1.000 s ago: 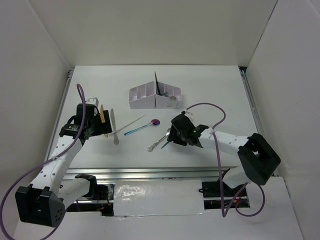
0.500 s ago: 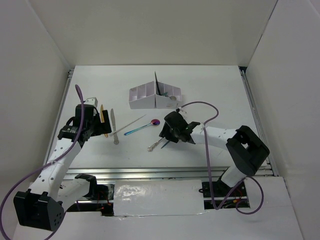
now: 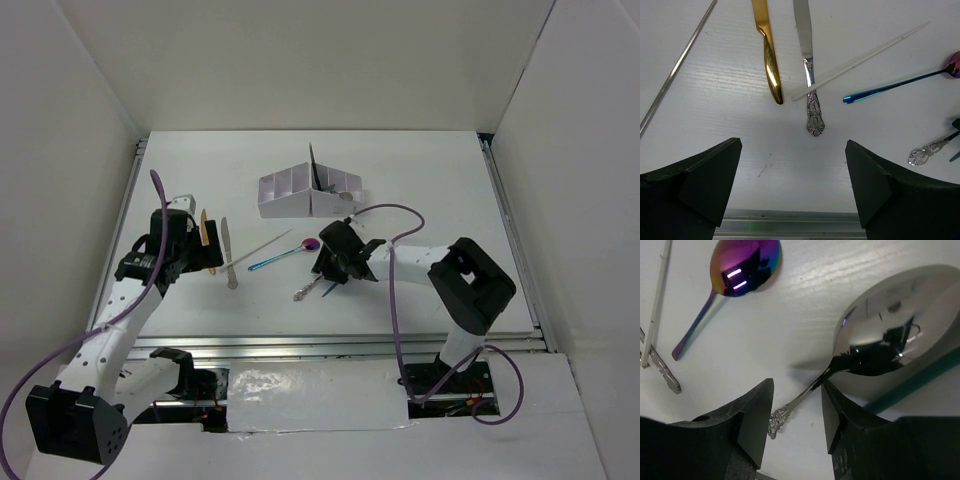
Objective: Sort the eating utensils into containers
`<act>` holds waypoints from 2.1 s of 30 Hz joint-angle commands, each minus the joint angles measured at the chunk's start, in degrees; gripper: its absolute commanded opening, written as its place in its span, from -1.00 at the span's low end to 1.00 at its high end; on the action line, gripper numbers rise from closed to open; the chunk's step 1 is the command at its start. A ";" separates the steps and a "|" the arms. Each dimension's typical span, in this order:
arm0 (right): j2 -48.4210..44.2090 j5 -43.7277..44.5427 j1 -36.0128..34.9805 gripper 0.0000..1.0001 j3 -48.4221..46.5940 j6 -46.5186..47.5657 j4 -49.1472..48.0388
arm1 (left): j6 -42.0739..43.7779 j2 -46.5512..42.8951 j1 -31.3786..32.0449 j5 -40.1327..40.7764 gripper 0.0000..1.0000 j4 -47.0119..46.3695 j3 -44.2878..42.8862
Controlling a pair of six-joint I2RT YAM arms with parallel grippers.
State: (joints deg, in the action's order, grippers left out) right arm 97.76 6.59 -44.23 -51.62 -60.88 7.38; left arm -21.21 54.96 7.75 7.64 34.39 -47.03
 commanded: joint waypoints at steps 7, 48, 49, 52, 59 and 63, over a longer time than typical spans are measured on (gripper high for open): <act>6.75 4.22 0.37 -0.08 -7.80 -1.34 2.65 | 0.03 -0.29 0.78 -0.52 0.99 -0.47 -0.61; 5.26 19.95 3.18 -0.75 -8.95 -10.22 13.81 | -0.23 1.99 6.23 -0.08 0.99 -0.38 -0.52; 4.64 19.95 3.10 -0.79 -8.59 -9.79 13.54 | -0.23 2.08 6.23 -0.08 0.99 -0.38 -0.61; 1.66 20.57 3.18 -0.94 -7.01 -9.70 13.02 | -0.23 2.26 6.23 -0.08 0.99 -0.47 -0.61; -7.48 20.13 3.01 -1.00 -2.09 -7.59 10.73 | -0.41 2.26 6.23 -0.61 0.99 -0.64 -0.52; -12.67 21.80 3.36 -1.00 -1.73 -3.39 11.35 | -0.41 2.43 6.23 -0.69 0.99 -0.64 -0.61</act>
State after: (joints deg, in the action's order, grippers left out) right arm 89.67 25.08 -41.34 -53.25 -68.03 18.85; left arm -21.28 57.19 13.76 7.57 34.41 -47.03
